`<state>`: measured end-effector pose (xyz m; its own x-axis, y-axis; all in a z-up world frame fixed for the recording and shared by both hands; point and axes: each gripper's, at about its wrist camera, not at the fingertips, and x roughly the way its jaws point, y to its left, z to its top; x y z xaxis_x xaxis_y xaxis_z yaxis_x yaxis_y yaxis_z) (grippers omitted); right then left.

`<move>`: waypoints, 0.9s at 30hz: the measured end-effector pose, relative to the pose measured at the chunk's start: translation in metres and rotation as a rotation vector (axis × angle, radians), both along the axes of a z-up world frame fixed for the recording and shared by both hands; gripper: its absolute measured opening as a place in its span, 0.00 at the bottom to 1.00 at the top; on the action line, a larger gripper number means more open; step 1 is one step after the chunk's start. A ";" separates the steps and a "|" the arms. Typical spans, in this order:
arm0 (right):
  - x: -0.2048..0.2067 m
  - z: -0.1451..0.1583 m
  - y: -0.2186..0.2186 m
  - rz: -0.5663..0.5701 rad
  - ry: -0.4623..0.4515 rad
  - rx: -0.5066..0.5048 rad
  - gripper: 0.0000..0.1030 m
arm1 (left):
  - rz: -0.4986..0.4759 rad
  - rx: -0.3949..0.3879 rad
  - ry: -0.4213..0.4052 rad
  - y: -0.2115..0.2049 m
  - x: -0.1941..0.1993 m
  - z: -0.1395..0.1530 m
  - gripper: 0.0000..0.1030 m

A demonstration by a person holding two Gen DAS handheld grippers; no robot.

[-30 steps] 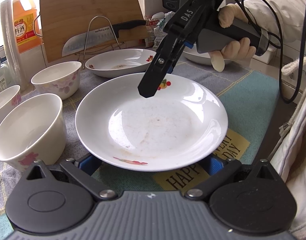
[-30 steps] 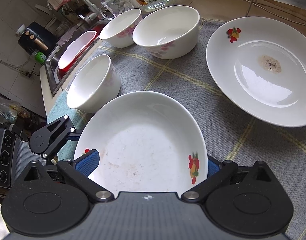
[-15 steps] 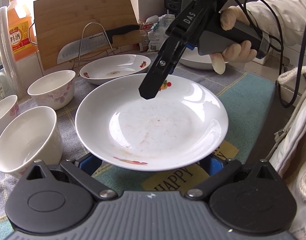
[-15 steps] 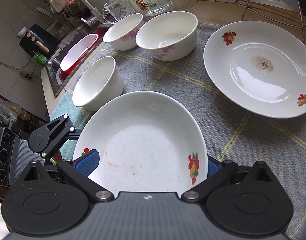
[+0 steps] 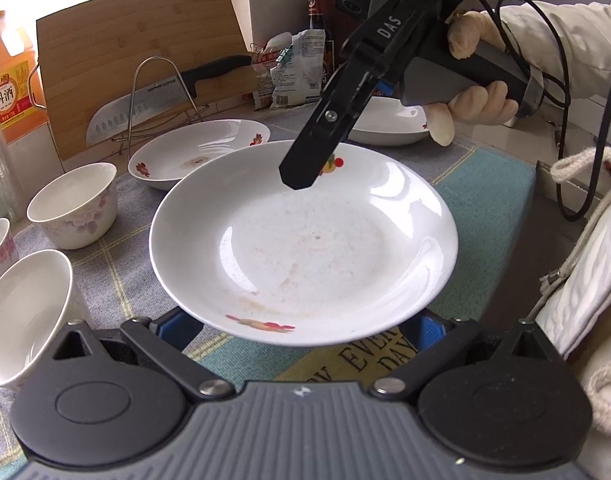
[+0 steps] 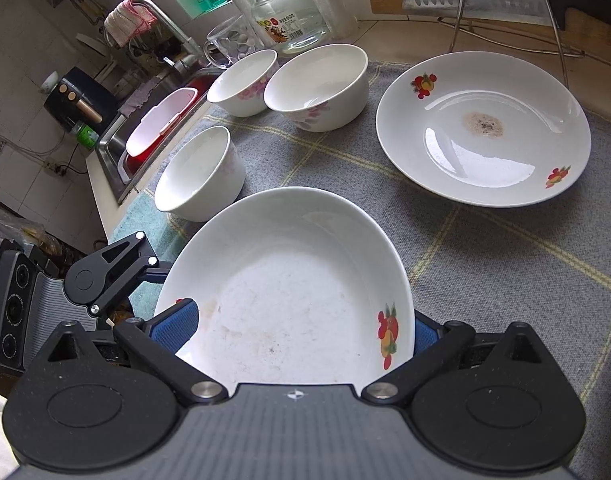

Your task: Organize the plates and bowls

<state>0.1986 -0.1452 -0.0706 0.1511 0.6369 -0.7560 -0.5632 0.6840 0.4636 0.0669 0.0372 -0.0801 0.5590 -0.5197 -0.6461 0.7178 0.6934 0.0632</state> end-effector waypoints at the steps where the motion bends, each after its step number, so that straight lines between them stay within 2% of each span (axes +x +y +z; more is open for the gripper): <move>1: 0.000 0.000 -0.002 -0.003 -0.002 0.001 1.00 | -0.003 0.000 -0.001 -0.002 0.000 0.000 0.99; 16: -0.006 0.008 -0.046 -0.036 -0.019 0.007 1.00 | -0.031 -0.006 0.015 -0.042 0.010 0.007 0.99; 27: -0.003 0.016 -0.081 -0.029 -0.043 0.003 1.00 | -0.028 -0.002 -0.010 -0.079 0.018 0.012 0.99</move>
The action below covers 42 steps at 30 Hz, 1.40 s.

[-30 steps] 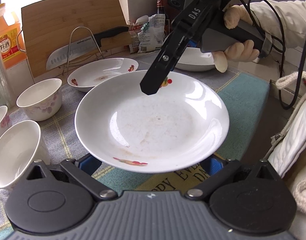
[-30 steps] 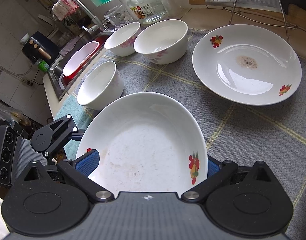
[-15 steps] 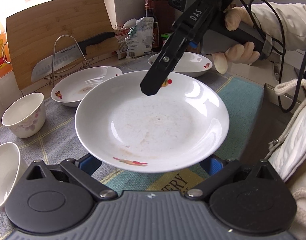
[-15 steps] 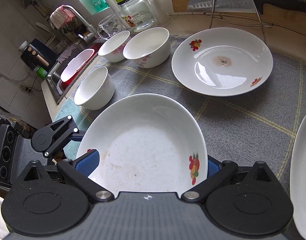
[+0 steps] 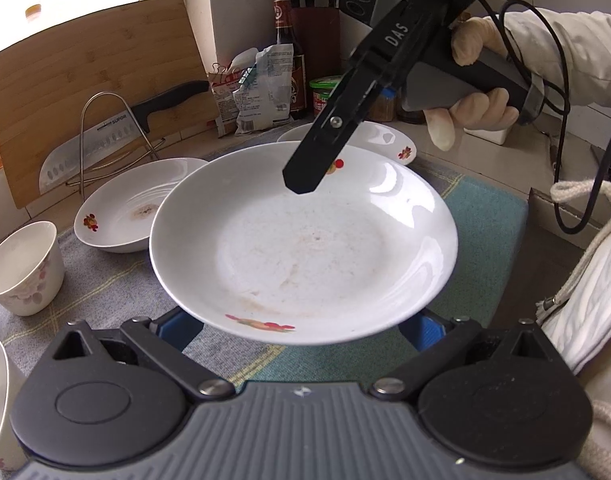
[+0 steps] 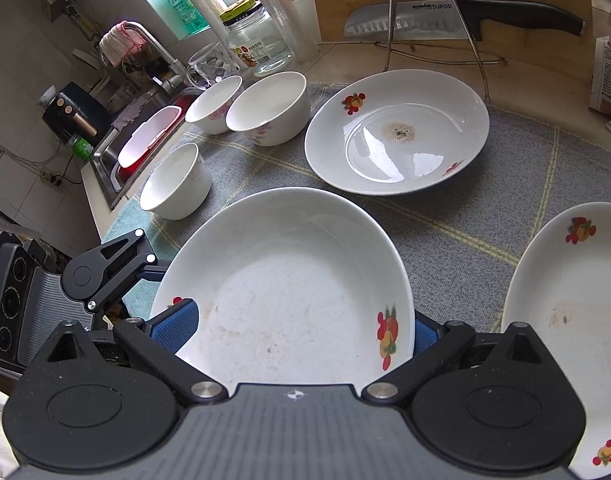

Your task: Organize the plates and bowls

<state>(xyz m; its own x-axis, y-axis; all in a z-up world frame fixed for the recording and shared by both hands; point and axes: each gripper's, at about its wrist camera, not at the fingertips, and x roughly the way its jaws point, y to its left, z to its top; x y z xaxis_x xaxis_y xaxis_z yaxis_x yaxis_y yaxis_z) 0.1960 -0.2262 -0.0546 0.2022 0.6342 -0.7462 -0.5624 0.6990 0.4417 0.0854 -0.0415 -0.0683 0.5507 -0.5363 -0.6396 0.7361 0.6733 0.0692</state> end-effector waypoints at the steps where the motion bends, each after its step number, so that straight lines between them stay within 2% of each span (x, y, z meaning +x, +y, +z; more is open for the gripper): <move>1: 0.000 0.001 -0.003 0.001 -0.002 0.000 1.00 | 0.000 0.001 0.000 -0.003 0.001 0.000 0.99; 23: 0.007 0.007 -0.076 -0.059 -0.048 0.029 1.00 | -0.054 0.022 -0.012 -0.075 0.020 0.008 0.99; 42: 0.028 -0.009 -0.143 -0.162 -0.051 0.032 1.00 | -0.129 0.035 -0.002 -0.138 0.055 -0.003 0.99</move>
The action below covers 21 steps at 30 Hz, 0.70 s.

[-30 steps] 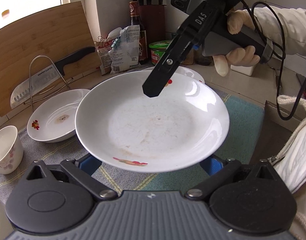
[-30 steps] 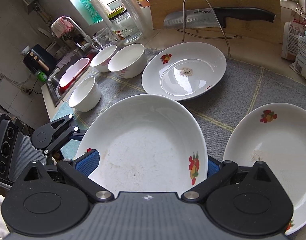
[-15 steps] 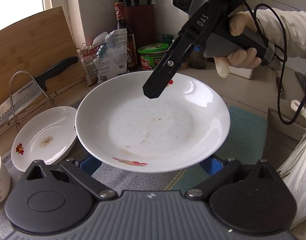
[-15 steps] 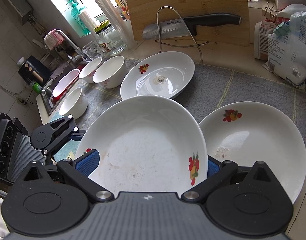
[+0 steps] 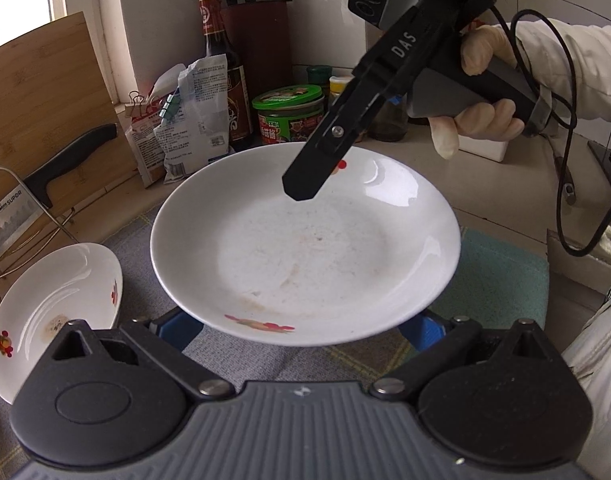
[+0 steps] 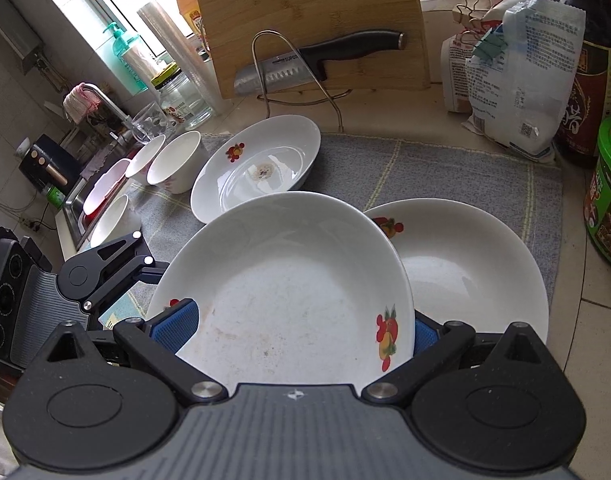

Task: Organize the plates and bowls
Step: 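Carry the large plate with the right gripper over the white plate by the green tin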

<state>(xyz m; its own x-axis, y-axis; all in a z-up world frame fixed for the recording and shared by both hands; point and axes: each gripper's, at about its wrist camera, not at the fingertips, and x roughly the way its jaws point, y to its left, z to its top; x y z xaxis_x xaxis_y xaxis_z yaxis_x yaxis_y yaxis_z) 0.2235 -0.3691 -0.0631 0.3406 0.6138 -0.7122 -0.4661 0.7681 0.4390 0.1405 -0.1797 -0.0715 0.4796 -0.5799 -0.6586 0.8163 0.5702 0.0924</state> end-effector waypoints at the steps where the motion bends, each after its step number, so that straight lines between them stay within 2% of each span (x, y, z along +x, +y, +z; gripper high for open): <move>1: 0.001 -0.001 -0.003 -0.006 0.001 0.000 1.00 | -0.003 0.000 -0.001 -0.002 0.002 0.000 0.99; 21: 0.027 -0.027 -0.030 -0.060 0.030 -0.011 1.00 | -0.003 0.000 0.032 -0.024 0.029 -0.013 0.99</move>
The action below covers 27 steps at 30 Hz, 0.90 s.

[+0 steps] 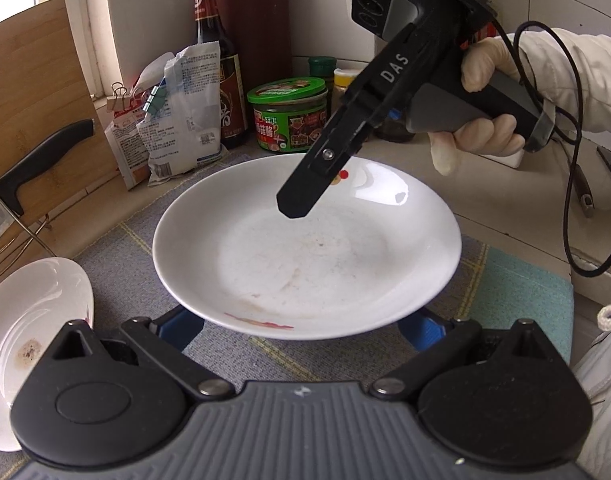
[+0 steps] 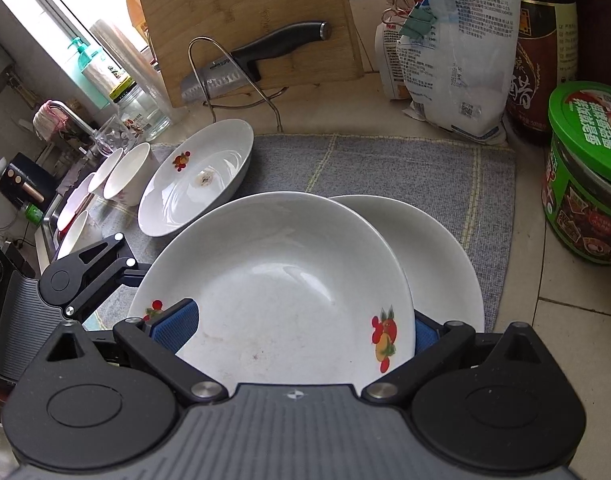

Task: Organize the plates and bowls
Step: 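Carry the large plate with the right gripper over the white plate by the green tin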

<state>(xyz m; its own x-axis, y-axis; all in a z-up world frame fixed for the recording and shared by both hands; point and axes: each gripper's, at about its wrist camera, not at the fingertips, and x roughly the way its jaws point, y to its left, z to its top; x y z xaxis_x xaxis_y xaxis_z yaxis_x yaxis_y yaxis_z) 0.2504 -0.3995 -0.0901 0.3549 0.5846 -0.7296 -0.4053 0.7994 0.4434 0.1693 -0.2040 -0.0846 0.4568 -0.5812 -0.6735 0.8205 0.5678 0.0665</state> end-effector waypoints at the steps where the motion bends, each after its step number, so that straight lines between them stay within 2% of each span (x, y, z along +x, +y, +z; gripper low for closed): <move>1: 0.001 -0.001 0.000 -0.002 0.002 0.001 1.00 | 0.001 0.001 0.001 0.000 0.001 0.000 0.99; 27: 0.004 -0.012 -0.005 -0.014 0.014 -0.039 1.00 | -0.002 0.030 -0.005 -0.005 0.011 -0.004 0.99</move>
